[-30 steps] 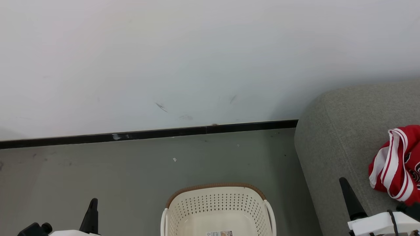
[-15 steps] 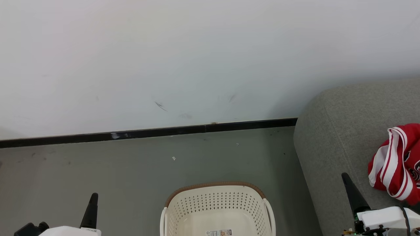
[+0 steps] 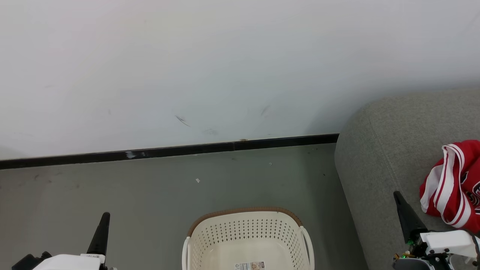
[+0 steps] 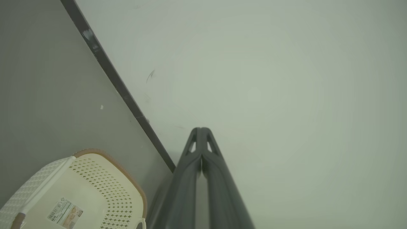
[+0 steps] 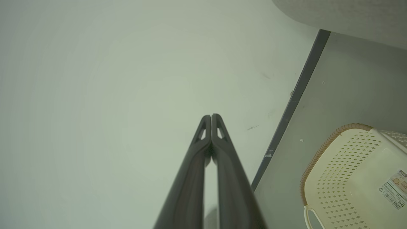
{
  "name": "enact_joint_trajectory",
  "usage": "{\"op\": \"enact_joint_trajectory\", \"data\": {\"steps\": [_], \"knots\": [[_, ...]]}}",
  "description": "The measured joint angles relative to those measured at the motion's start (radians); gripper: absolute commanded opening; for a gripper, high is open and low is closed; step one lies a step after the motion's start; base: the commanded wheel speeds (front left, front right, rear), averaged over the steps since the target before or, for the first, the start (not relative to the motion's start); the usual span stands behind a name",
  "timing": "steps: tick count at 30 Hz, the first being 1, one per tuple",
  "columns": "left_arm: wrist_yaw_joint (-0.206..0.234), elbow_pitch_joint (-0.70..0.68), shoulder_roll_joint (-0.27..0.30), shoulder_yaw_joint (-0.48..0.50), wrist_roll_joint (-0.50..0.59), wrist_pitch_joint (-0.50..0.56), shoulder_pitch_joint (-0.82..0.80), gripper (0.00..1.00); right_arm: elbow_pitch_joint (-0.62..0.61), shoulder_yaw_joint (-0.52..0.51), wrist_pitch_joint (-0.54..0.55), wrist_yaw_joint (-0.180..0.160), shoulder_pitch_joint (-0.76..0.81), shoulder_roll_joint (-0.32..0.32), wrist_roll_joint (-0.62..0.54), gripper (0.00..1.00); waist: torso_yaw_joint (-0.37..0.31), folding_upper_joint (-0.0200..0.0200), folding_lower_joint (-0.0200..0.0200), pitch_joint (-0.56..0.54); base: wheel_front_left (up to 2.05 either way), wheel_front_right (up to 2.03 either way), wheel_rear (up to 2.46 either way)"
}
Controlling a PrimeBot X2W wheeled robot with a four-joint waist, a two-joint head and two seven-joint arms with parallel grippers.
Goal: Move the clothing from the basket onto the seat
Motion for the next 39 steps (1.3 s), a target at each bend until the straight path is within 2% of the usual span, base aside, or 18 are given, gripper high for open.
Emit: {"op": "enact_joint_trajectory", "data": {"steps": [12, 39], "knots": [[-0.029, 0.012, -0.004, 0.025, -0.148, 0.038, -0.033, 0.0, 0.022, -0.002, 0.027, 0.0, -0.024, -0.009, 0.184, 0.0, -0.003, 0.0, -0.0001, 0.003, 0.0, 0.0, 0.0], [-0.029, 0.012, -0.004, 0.025, -0.15, 0.038, -0.037, 0.0, 0.028, -0.002, 0.029, 0.0, -0.027, -0.01, 0.194, 0.0, -0.003, 0.0, -0.0003, 0.003, 0.0, 0.0, 0.0]]}}
